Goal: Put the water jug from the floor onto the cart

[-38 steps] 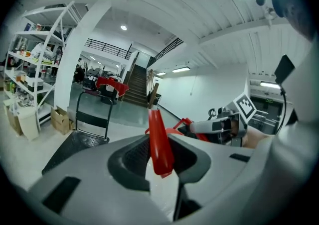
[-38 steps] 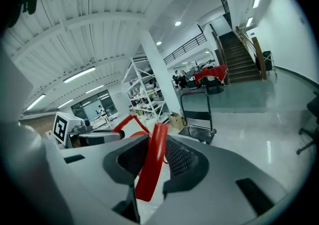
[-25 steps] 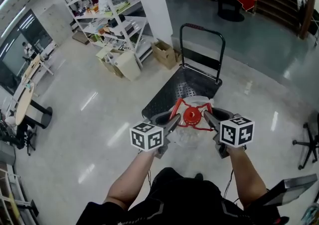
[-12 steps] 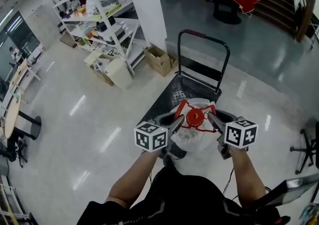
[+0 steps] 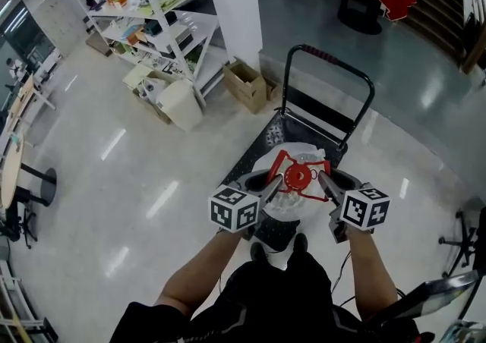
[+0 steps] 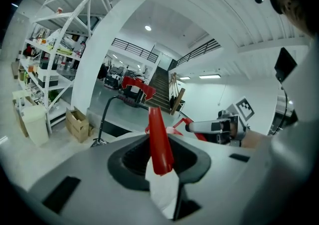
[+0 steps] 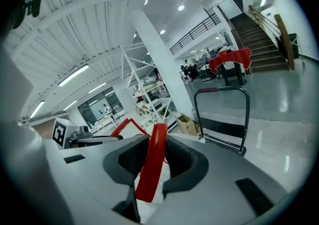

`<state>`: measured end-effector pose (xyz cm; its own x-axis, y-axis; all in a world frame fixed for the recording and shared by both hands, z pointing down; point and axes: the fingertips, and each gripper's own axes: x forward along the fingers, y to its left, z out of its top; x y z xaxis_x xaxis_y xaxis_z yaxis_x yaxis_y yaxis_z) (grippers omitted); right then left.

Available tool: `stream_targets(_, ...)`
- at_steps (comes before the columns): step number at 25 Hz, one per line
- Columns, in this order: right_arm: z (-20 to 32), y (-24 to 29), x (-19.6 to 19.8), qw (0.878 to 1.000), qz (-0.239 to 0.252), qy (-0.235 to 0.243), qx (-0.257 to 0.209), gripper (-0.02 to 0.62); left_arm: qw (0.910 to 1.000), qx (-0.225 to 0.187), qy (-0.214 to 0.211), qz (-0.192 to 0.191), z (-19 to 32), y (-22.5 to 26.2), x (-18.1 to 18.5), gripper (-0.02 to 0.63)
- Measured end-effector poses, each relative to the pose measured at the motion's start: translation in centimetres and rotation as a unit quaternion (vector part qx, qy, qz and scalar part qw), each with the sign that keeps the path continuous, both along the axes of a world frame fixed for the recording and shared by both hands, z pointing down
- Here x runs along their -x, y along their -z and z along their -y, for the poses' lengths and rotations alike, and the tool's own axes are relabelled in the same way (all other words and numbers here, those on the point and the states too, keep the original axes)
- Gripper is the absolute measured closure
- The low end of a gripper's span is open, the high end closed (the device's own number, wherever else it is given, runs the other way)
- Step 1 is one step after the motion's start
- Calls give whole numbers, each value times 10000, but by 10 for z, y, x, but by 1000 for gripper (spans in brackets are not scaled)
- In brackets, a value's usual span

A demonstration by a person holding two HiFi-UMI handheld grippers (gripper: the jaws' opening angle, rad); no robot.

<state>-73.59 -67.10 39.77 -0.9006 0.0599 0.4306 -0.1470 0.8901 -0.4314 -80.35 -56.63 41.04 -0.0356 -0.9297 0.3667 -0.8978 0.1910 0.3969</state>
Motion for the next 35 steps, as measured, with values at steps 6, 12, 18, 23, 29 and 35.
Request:
stream_targets(6, 16, -26, 61, 9987, -73, 454, 240, 494, 9980, 190, 592, -145, 5, -23, 55, 523)
stream_targets(12, 20, -63, 107, 9956, -360, 795, 326, 495, 9936, 371, 968, -441, 2, -61, 95, 523)
stream_targets(18, 18, -127, 132, 9915, -751, 993, 381, 495, 9858, 701, 1246, -883, -5, -132, 112, 523)
stream_targets(23, 23, -191, 147, 9886, -1035, 1002, 447, 497, 9812, 976, 1226, -1128, 0, -198, 125, 523)
stream_targets(29, 15, -257, 145, 9838, -1372, 1038, 498, 497, 9761, 1152, 1241, -1366, -10, -268, 121, 523)
stream_targets(35, 11, -293, 143, 9833, -1418, 970, 592, 497, 9679, 1321, 1417, -1602, -18, -305, 119, 525)
